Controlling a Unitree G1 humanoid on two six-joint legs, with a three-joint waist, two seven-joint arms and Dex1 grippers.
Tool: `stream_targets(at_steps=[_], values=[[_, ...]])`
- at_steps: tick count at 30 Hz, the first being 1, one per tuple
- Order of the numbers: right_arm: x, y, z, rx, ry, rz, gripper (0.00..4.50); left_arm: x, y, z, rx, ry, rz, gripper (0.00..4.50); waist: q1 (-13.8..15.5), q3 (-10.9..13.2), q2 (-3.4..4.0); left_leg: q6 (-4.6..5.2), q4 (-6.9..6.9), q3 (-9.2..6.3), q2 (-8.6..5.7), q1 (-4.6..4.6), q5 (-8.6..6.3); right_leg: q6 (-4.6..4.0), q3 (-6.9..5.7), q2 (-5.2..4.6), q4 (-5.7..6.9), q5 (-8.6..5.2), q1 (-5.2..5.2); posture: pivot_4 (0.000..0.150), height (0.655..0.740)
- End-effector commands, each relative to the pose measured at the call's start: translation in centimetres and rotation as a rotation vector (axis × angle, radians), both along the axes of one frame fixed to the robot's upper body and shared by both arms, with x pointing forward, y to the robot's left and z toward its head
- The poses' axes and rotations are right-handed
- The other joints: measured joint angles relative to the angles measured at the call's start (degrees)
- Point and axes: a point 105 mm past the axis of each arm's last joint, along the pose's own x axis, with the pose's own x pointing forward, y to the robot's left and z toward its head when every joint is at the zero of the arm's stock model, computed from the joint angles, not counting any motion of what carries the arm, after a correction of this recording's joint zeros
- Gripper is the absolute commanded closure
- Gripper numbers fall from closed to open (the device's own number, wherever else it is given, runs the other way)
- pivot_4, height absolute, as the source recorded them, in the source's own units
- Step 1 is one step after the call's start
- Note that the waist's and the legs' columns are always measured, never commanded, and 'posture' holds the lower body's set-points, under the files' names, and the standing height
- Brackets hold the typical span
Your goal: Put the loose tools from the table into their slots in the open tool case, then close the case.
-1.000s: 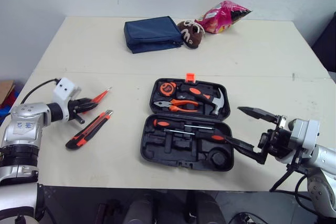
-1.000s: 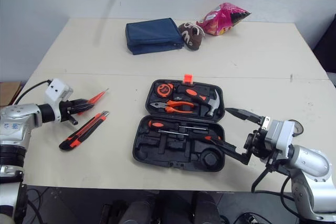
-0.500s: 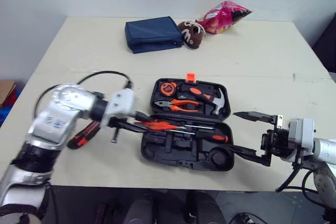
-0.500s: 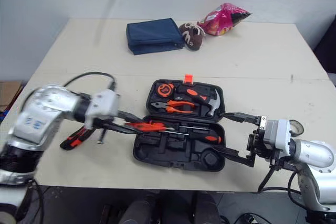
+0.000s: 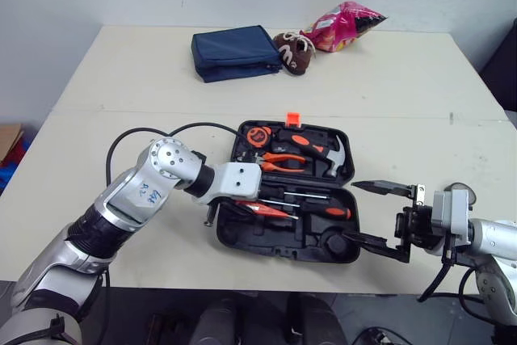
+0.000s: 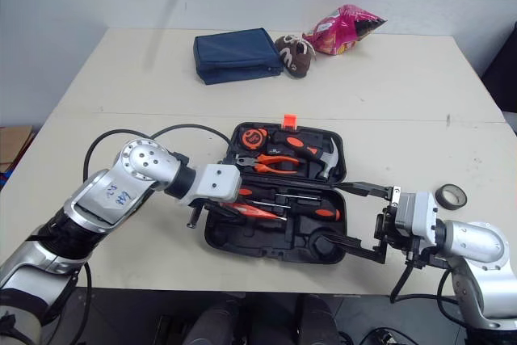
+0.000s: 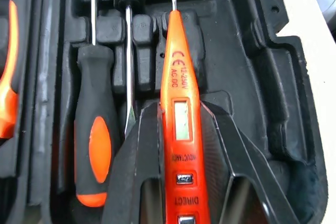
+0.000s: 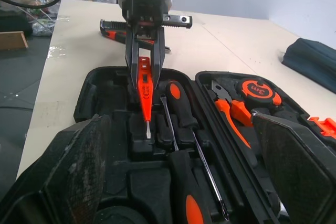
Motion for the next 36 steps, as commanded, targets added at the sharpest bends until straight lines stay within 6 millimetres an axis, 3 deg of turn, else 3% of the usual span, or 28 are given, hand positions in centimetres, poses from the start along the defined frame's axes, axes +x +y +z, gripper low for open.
stream_targets(at_steps=[1,19,33,36], values=[[-0.7,-0.3,-0.1,0.008,-0.029,-0.003,0.00,0.2,-0.3,0.3,0.034,-0.055,-0.016,4.19,0.00,0.00,0.00,0.00,0.00,-0.01,0.01,-0.01,0.00,0.00,0.00,0.01,0.00,0.00,0.00,0.150,0.7400],[-1.2,-1.2,-1.5,0.025,-0.033,-0.019,0.00,0.9,0.0,-1.4,0.090,-0.014,0.102,4.19,-0.04,0.00,0.00,0.04,0.28,-0.24,0.01,0.02,-0.02,0.00,0.25,-0.03,0.03,0.00,0.27,0.150,0.7400],[-1.0,-0.8,-1.6,0.026,-0.043,-0.021,0.00,0.6,0.0,-0.5,0.055,-0.048,0.089,4.19,-0.19,0.00,0.00,0.02,0.29,-0.26,0.04,0.05,-0.03,-0.02,0.27,-0.03,0.04,-0.01,0.29,0.150,0.7400],[-0.9,-0.8,-1.5,0.027,-0.042,-0.019,0.00,0.5,-0.5,-0.1,0.029,-0.052,0.063,2.75,-0.16,0.00,0.00,0.02,0.29,-0.27,0.04,0.05,-0.03,-0.02,0.26,-0.03,0.04,-0.01,0.29,0.150,0.7400]])
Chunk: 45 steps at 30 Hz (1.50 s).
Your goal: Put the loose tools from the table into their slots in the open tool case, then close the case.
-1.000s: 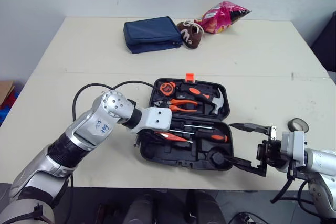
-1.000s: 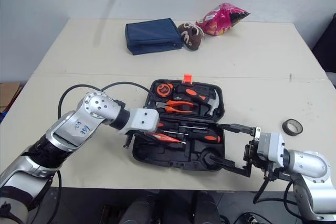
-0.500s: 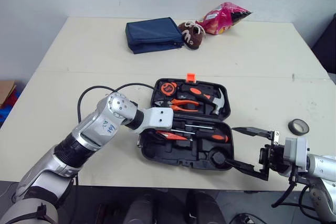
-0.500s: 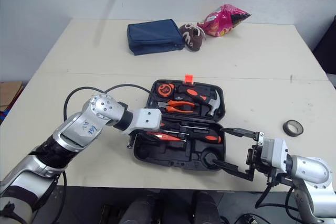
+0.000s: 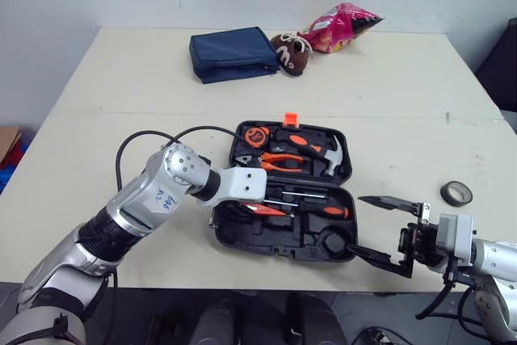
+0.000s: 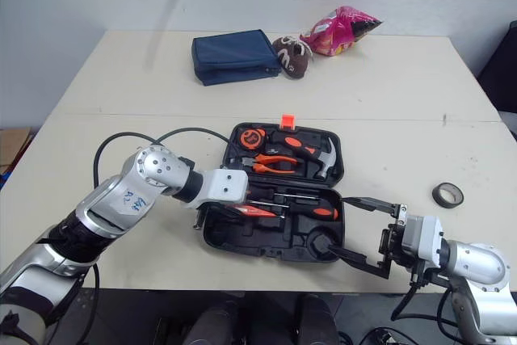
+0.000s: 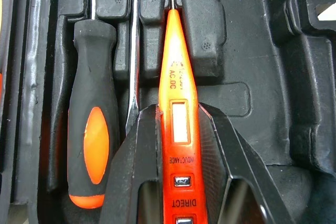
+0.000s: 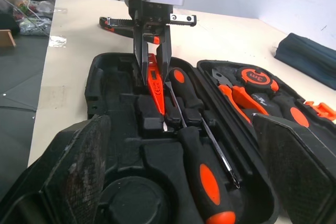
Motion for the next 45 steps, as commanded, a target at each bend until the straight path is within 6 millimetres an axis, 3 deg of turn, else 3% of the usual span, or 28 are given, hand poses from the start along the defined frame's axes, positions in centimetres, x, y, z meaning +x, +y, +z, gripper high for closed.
stream_targets(at_steps=[1,5,9,14,17,19,20,24,31,39,45], values=[[-0.2,0.3,0.4,0.006,-0.009,0.014,0.00,-0.3,-0.6,1.6,-0.056,-0.012,-0.043,2.37,0.00,0.00,0.00,0.00,0.00,0.00,0.00,0.00,0.00,0.00,0.00,0.00,0.00,0.00,0.00,0.150,0.7400],[-0.1,0.3,0.7,0.018,0.007,0.008,0.00,-1.9,-0.7,3.7,-0.109,0.046,-0.097,2.37,0.10,0.00,0.00,0.00,0.11,-0.07,-0.01,-0.07,0.00,0.00,-0.05,-0.03,0.01,0.00,0.00,0.150,0.7400],[0.0,0.3,1.3,0.034,0.013,-0.003,0.00,-1.6,0.0,4.5,-0.119,0.017,-0.079,2.37,0.01,0.00,0.01,0.00,0.14,-0.13,0.00,-0.07,-0.01,0.00,-0.08,-0.03,0.02,0.00,0.02,0.150,0.7400],[0.0,0.5,1.4,0.033,0.026,0.000,0.00,-1.0,-0.6,5.4,-0.379,-0.028,-0.167,2.37,0.10,0.00,0.01,0.00,0.19,-0.22,-0.01,-0.07,-0.01,0.00,-0.15,-0.06,-0.01,0.00,0.11,0.150,0.7400],[0.1,0.9,1.7,0.037,0.025,-0.002,0.00,-1.3,-0.3,5.4,-0.567,0.074,-0.156,3.23,0.01,0.00,0.02,-0.01,0.24,-0.31,0.00,-0.08,-0.01,0.00,-0.25,-0.09,-0.03,0.00,0.17,0.150,0.7400],[0.2,1.1,1.8,0.037,0.025,-0.003,0.00,-1.3,0.0,4.9,-0.587,0.084,-0.154,4.22,0.01,0.00,0.02,-0.01,0.26,-0.36,0.00,-0.08,-0.01,0.00,-0.31,-0.11,-0.02,0.00,0.21,0.150,0.7400],[0.2,1.2,2.0,0.038,0.021,-0.006,0.00,-1.2,0.3,3.8,-0.574,0.090,-0.134,4.43,0.01,0.00,0.03,-0.02,0.27,-0.40,0.01,-0.07,-0.02,0.00,-0.35,-0.09,-0.03,0.00,0.25,0.150,0.7400],[0.5,1.7,2.9,0.033,0.009,-0.017,0.00,-0.9,0.2,-0.5,-0.493,0.099,-0.097,4.43,0.09,-0.01,0.06,-0.05,0.26,-0.40,-0.01,0.02,-0.05,0.00,-0.36,-0.06,-0.08,0.00,0.38,0.150,0.7400],[0.6,1.6,3.3,0.032,0.011,-0.029,0.00,0.5,0.1,-3.8,-0.380,0.063,-0.025,4.43,0.17,-0.02,0.07,-0.02,0.30,-0.57,-0.03,-0.02,-0.09,0.01,-0.50,-0.13,-0.16,0.01,0.47,0.150,0.7400],[0.5,1.4,3.3,0.029,0.027,-0.035,0.00,-1.2,-0.6,-2.4,-0.498,0.127,-0.103,4.43,0.04,-0.08,0.18,-0.03,0.30,-0.61,0.01,0.08,-0.11,0.01,-0.51,-0.29,-0.19,0.01,0.58,0.150,0.7400],[0.2,0.8,2.5,0.028,0.041,-0.037,0.00,-0.4,-0.5,-1.3,-0.580,0.100,-0.047,4.43,0.09,-0.08,0.18,-0.06,0.31,-0.63,0.06,0.02,-0.13,0.00,-0.55,-0.18,-0.25,0.01,0.58,0.150,0.7400]])
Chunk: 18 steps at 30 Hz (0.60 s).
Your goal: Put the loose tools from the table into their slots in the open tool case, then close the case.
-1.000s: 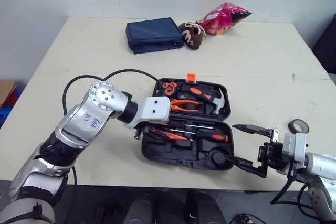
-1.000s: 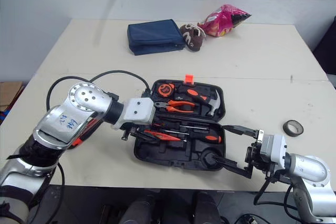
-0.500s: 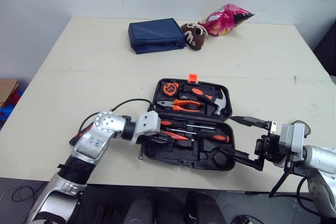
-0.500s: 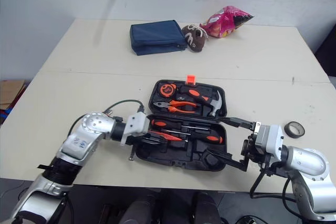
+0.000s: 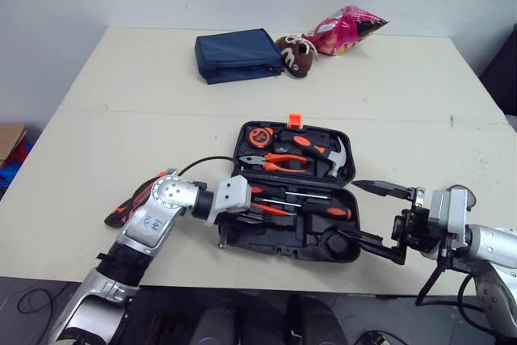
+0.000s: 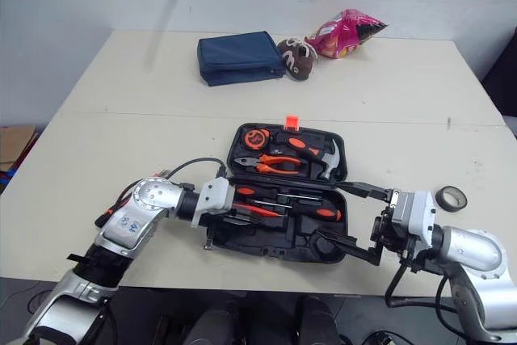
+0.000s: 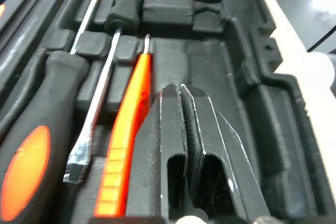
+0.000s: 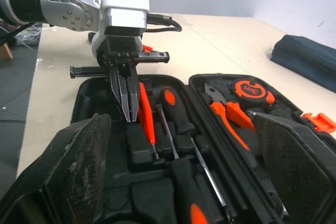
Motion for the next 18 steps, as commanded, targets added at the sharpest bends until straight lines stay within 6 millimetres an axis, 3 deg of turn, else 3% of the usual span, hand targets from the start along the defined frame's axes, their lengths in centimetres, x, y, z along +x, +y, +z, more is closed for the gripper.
stream_targets(at_steps=[1,10,18], values=[[-0.2,-0.6,0.7,0.001,-0.046,-0.006,0.00,0.4,0.0,1.1,-0.022,-0.046,0.026,4.43,-0.04,0.00,0.00,0.01,0.00,0.00,-0.01,0.00,0.00,0.00,0.00,0.00,0.01,0.00,0.00,0.150,0.7400],[-0.3,-0.6,0.2,0.001,-0.038,-0.002,0.00,1.8,0.2,-0.1,0.052,-0.037,0.116,4.43,0.01,0.00,0.00,0.00,-0.02,0.00,-0.01,0.02,0.00,0.00,0.00,0.01,-0.01,0.00,0.01,0.150,0.7400],[-0.6,-0.6,0.0,0.004,-0.030,-0.011,0.00,0.7,0.1,-2.2,0.159,0.047,0.078,4.43,-0.04,-0.01,0.02,-0.02,-0.03,-0.01,0.01,0.06,-0.02,0.00,0.00,-0.02,-0.02,0.00,0.04,0.150,0.7400]])
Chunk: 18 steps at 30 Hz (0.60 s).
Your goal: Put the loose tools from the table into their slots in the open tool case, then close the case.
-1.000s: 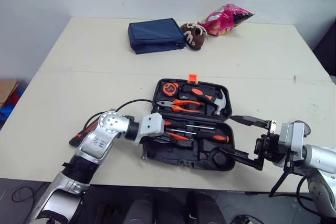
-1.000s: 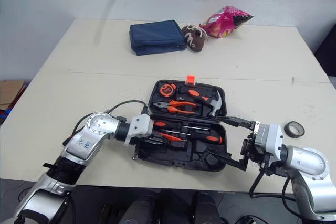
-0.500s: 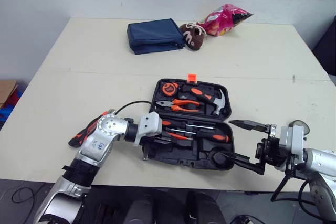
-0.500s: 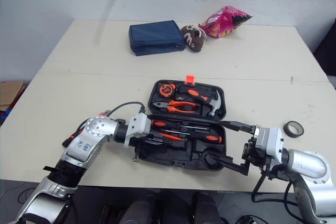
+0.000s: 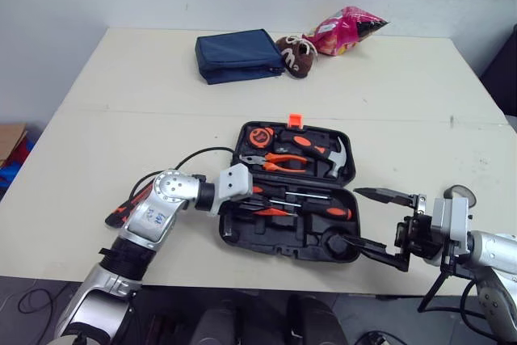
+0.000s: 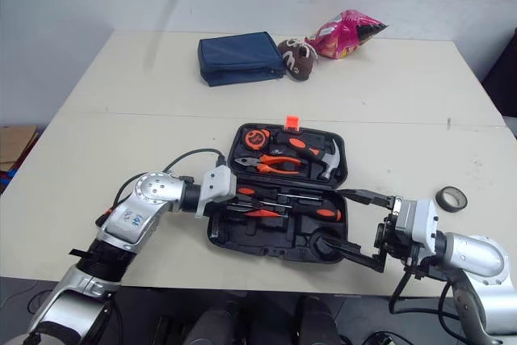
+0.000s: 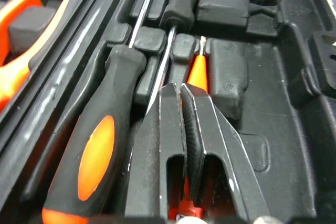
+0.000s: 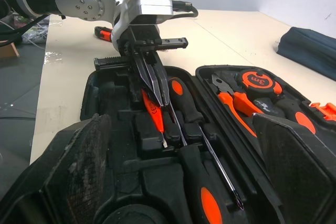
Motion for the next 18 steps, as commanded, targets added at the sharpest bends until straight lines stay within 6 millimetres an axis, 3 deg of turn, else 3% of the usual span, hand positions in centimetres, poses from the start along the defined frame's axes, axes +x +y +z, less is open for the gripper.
stream_targets(at_steps=[1,6,11,14,17,18], values=[[-0.3,-0.1,0.9,0.005,-0.052,-0.009,0.00,-1.1,0.4,-2.2,0.104,0.070,-0.029,4.43,-0.01,0.00,0.01,-0.01,-0.01,0.00,0.00,0.00,0.00,0.00,0.01,-0.01,-0.01,0.00,0.00,0.150,0.7400],[-0.2,-0.5,1.0,0.000,-0.057,-0.030,0.00,-1.0,0.8,-2.4,0.139,0.057,-0.025,4.43,-0.01,-0.08,0.13,-0.03,-0.01,0.00,0.03,0.07,-0.02,-0.01,0.02,-0.06,-0.23,-0.01,0.04,0.150,0.7400],[-0.2,-2.0,1.6,-0.025,-0.074,-0.089,0.00,-1.3,0.1,0.8,-0.042,-0.067,-0.117,4.43,0.04,-0.09,0.19,-0.04,-0.01,0.00,0.03,0.02,-0.03,-0.02,0.02,-0.13,-0.26,-0.01,0.01,0.150,0.7400],[-0.6,-4.5,2.0,-0.075,-0.080,-0.163,0.00,-0.7,1.9,3.1,-0.134,-0.136,-0.089,4.43,0.08,-0.07,0.19,-0.03,-0.01,-0.04,0.03,-0.04,-0.03,-0.02,-0.02,-0.14,-0.27,-0.01,-0.01,0.150,0.7400],[-1.5,-8.8,2.4,-0.164,-0.078,-0.305,0.00,0.1,6.0,6.4,-0.281,-0.193,0.014,4.43,0.07,-0.01,0.24,-0.02,-0.01,-0.05,0.03,-0.07,-0.03,-0.02,-0.06,-0.16,-0.32,-0.01,-0.02,0.150,0.7400],[-1.8,-10.0,2.6,-0.188,-0.083,-0.346,0.00,0.5,7.4,7.1,-0.297,-0.209,0.057,4.20,0.02,0.01,0.27,-0.02,0.00,-0.06,0.03,-0.07,-0.03,-0.02,-0.08,-0.17,-0.32,-0.01,-0.01,0.150,0.7400]])
